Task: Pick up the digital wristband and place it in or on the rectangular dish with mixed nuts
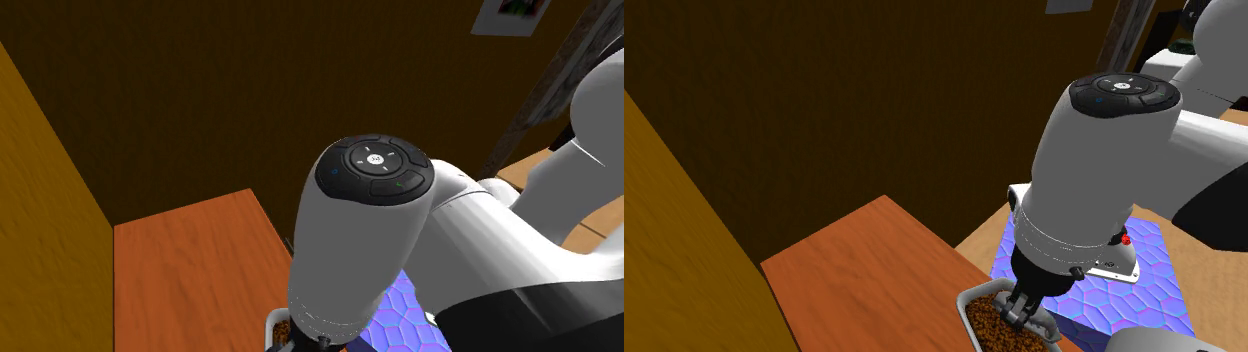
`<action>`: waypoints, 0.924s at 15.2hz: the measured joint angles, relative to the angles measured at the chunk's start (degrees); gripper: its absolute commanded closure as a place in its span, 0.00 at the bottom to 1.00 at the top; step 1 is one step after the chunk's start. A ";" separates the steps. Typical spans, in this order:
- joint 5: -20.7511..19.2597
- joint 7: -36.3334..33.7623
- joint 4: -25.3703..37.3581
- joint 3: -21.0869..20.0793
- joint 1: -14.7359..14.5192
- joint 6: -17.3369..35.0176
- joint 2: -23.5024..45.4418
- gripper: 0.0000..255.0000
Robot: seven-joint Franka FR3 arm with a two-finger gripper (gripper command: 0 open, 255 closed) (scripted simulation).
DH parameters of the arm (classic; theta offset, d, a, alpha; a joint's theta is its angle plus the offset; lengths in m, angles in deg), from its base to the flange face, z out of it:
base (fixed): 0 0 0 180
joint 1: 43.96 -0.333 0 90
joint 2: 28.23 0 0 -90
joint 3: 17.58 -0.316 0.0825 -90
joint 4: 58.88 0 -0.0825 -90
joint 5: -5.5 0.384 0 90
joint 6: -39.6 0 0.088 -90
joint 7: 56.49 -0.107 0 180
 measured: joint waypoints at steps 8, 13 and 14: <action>-1.31 -1.28 -3.67 -1.93 0.63 6.63 3.38 1.00; -1.98 -2.05 -4.78 -2.75 0.84 9.03 4.75 1.00; -1.96 -2.06 -4.77 -2.77 0.82 9.08 4.72 1.00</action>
